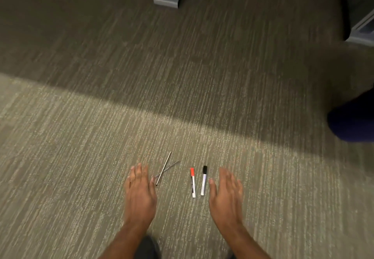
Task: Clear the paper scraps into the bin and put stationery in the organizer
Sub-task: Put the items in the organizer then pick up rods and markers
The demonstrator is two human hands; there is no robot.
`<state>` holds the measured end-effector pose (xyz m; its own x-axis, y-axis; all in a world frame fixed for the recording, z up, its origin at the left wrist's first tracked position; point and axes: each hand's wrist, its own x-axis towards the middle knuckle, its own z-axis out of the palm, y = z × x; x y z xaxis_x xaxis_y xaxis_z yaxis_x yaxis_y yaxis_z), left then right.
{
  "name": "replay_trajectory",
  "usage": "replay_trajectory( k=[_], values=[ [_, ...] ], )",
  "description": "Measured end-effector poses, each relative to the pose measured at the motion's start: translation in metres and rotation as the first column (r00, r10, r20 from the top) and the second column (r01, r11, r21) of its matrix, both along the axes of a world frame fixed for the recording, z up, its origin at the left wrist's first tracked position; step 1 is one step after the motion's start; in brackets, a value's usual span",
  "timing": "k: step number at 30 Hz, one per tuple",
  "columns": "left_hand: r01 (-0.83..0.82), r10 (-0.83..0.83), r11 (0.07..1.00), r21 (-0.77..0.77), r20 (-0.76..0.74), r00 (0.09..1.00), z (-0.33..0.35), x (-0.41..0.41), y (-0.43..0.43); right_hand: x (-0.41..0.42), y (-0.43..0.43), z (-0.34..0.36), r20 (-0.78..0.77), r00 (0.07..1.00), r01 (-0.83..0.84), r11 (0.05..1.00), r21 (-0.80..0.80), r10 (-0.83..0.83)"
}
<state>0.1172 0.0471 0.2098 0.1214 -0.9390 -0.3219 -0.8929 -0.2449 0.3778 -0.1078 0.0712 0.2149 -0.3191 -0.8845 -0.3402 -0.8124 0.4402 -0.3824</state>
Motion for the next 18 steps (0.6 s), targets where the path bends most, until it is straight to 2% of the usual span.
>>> replay_trajectory(
  k=[8, 13, 18],
  values=[
    [0.006, -0.018, 0.991, 0.131, 0.095, 0.995, -0.160, 0.001, 0.008, 0.021, 0.002, -0.158, -0.009, 1.000, 0.017, 0.997, 0.082, -0.016],
    [-0.038, 0.003, 0.986, 0.165, 0.208, 0.978, -0.214, -0.001, 0.003, 0.020, 0.004, -0.217, 0.101, 0.983, 0.136, 0.978, 0.156, -0.152],
    [-0.032, 0.006, 0.992, 0.118, 0.218, 0.976, -0.243, 0.000, -0.010, 0.023, -0.001, -0.250, 0.132, 0.959, 0.219, 0.950, 0.221, -0.251]
  ],
)
